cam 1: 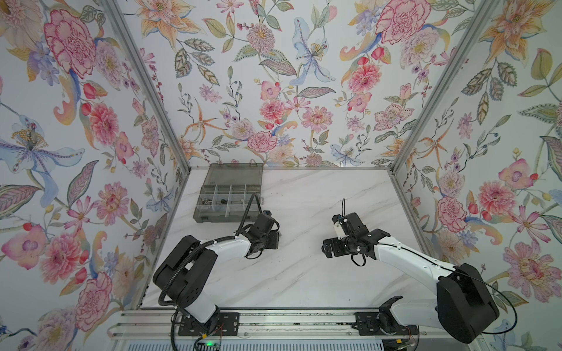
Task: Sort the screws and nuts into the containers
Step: 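Move the left gripper back to the pile over a silver hex nut, then lower the left gripper around the silver hex nut and close on it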
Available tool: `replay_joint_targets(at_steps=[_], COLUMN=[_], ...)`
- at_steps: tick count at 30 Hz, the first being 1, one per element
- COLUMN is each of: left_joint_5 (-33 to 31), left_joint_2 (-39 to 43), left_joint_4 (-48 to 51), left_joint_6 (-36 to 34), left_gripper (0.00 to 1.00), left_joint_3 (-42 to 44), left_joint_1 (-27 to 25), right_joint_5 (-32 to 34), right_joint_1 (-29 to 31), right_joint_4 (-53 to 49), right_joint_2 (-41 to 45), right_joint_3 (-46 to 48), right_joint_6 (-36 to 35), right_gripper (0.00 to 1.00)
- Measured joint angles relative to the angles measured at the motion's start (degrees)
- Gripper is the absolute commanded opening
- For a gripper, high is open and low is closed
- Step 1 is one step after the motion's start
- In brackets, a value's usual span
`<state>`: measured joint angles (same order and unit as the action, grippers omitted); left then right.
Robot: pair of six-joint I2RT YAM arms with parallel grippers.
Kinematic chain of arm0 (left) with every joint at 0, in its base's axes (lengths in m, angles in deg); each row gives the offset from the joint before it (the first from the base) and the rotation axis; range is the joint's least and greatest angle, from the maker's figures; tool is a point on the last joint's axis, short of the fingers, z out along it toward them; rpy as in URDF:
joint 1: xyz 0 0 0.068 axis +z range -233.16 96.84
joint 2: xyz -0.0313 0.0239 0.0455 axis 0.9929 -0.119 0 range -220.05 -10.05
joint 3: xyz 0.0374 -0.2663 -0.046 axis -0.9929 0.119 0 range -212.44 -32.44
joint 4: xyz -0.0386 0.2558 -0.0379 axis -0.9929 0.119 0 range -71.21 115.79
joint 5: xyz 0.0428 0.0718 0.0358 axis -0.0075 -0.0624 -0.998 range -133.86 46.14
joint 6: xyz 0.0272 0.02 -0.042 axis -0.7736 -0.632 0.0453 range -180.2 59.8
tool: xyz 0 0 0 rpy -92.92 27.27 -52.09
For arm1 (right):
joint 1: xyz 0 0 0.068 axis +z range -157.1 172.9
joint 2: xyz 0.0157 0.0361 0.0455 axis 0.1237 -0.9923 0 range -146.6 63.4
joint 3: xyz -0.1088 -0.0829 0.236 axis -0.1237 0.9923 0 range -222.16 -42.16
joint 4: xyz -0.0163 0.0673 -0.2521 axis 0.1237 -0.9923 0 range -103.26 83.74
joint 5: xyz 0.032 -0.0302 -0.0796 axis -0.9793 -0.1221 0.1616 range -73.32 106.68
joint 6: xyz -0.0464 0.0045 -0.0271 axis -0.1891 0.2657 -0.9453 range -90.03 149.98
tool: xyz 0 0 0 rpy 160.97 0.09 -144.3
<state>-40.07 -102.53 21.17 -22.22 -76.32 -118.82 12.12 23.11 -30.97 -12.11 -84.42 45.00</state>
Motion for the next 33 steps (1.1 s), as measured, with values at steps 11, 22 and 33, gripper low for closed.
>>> replay_joint_targets(at_steps=[11, 22, 33], left_joint_5=[-2.16, -2.99, -2.97], left_joint_2=[0.72, 1.29, 0.48], left_joint_4=[4.87, 7.5, 7.48], left_joint_6=[0.02, -0.04, -1.36], left_gripper=[0.54, 0.5, 0.46], left_joint_3=[0.0, -0.04, -0.57], left_joint_1=[-0.17, -0.85, -1.14], right_joint_5=[-0.02, -0.66, -0.66], right_joint_1=[0.0, 0.02, 0.02], right_joint_4=[0.07, 0.11, 0.11], right_joint_2=[0.0, -1.16, -1.27], right_joint_3=[0.0, 0.0, -0.04], right_joint_6=[0.0, 0.0, 0.0], right_gripper=[0.99, 0.99, 0.99])
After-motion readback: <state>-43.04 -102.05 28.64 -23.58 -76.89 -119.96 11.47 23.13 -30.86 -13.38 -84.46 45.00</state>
